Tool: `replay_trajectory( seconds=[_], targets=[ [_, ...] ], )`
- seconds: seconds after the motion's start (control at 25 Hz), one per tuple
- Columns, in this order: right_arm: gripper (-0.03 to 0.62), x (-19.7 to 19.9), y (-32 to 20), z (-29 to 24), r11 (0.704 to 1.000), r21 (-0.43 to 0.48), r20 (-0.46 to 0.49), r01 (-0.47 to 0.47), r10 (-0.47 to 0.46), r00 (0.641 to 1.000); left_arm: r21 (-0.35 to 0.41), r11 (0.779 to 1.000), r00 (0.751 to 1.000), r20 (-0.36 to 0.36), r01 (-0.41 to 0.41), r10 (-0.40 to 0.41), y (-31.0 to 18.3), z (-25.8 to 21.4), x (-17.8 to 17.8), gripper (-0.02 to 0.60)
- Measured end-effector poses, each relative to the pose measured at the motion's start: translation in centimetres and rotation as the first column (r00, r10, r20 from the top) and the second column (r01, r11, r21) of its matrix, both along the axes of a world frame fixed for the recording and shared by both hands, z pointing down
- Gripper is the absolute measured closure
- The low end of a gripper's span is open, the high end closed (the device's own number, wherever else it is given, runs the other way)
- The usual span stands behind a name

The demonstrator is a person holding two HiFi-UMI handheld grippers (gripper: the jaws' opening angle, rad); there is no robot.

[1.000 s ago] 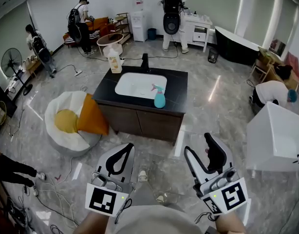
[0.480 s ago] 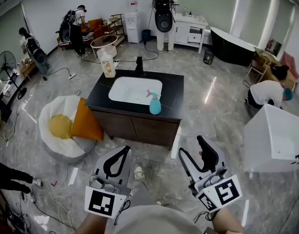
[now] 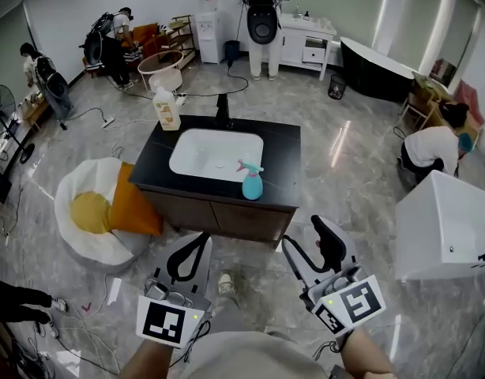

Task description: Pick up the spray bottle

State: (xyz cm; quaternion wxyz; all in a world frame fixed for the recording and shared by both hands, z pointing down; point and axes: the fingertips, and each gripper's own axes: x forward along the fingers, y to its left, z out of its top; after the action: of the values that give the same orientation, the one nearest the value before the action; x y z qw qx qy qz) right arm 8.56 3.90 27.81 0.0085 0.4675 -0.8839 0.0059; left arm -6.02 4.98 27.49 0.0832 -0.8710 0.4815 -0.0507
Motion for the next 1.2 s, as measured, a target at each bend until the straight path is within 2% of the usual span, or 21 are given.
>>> replay_trajectory(
  seconds=[0.72, 1.04, 1.2],
  targets=[
    [0.326, -7.1, -20.3, 5.0, 0.983, -0.168, -0.071, -0.08, 0.069, 0.995, -0.088, 0.984, 0.988, -0.006, -0.152, 0.152, -22.3, 3.1, -4.7, 0.565],
    [0.321, -7.7, -24.4, 9.1, 0.97, -0.234, -0.082, -0.067, 0.049, 0.995, -0.146, 0.961, 0.97, 0.025, -0.234, 0.24, -27.6, 7.2, -4.4, 0.565],
    [0.313, -7.2, -25.7, 11.6, 0.953, -0.296, -0.09, -0.065, 0.04, 0.995, -0.217, 0.946, 0.968, 0.026, -0.239, 0.25, -29.0, 10.4, -3.9, 0.565]
  ],
)
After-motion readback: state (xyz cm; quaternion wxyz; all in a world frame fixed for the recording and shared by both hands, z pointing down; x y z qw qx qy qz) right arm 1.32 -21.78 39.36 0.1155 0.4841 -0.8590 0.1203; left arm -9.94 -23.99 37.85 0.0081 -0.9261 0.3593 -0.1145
